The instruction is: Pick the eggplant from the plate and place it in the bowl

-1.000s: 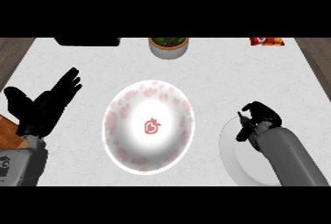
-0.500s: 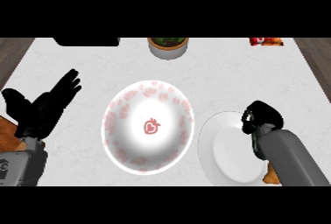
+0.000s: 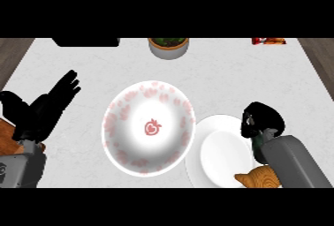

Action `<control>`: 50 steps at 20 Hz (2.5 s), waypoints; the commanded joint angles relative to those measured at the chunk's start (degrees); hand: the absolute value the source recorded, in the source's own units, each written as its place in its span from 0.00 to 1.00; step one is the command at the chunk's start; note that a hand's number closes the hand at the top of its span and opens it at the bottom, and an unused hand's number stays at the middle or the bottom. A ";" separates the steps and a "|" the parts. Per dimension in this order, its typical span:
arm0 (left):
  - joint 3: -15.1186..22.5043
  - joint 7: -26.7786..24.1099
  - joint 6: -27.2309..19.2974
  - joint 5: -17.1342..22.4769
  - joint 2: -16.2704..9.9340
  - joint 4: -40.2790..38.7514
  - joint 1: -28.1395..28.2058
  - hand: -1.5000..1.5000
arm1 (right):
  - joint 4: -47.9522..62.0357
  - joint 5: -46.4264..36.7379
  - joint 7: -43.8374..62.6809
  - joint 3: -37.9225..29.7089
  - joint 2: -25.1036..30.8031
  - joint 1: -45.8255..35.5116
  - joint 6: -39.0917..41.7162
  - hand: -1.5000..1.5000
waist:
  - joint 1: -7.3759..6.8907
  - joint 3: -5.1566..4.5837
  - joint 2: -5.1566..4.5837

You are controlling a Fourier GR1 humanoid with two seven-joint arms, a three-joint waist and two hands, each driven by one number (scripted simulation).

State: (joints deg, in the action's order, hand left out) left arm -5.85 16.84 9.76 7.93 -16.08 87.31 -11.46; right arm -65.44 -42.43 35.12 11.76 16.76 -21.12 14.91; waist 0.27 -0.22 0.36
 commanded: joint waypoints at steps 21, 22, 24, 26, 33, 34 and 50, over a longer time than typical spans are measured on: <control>-3.46 -2.24 2.28 0.94 -1.80 -2.73 0.06 0.50 | -80.26 9.08 -12.71 -5.20 25.06 35.08 11.73 1.00 | 1.14 0.11 -0.07; -1.06 -1.03 -0.18 -1.37 0.54 -4.73 -2.82 0.50 | -81.51 12.61 -9.51 -6.84 24.41 31.88 14.22 1.00 | 1.14 0.08 -0.24; -0.06 -1.53 -1.16 -2.20 1.83 -1.70 -0.23 0.50 | -84.66 12.85 -7.00 -5.86 23.95 30.85 16.20 1.00 | 0.90 0.07 -0.05; -2.47 -0.91 1.21 0.29 -0.48 -2.96 -1.50 0.50 | -83.98 14.37 -8.86 -8.66 23.86 30.63 16.92 1.00 | 1.12 0.12 -0.07; -0.47 0.33 0.77 -1.01 0.46 -1.02 -0.77 0.50 | -80.84 19.64 3.29 -0.23 11.63 16.22 20.61 1.00 | -0.20 -0.07 -0.03; -0.35 -2.14 0.48 -1.85 1.15 -1.99 0.59 0.50 | -80.97 18.42 5.78 2.23 9.30 15.57 20.61 1.00 | -0.12 -0.07 -0.07; -0.87 1.03 0.94 -0.57 1.64 -1.61 -2.62 0.50 | -52.65 10.30 30.33 15.06 -16.54 -26.08 14.14 1.00 | -0.76 0.14 -0.19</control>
State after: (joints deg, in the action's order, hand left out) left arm -6.51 17.06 10.82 7.00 -14.74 85.13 -13.78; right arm -123.44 -31.67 56.63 25.11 3.58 -40.30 31.15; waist -0.45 -0.16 0.18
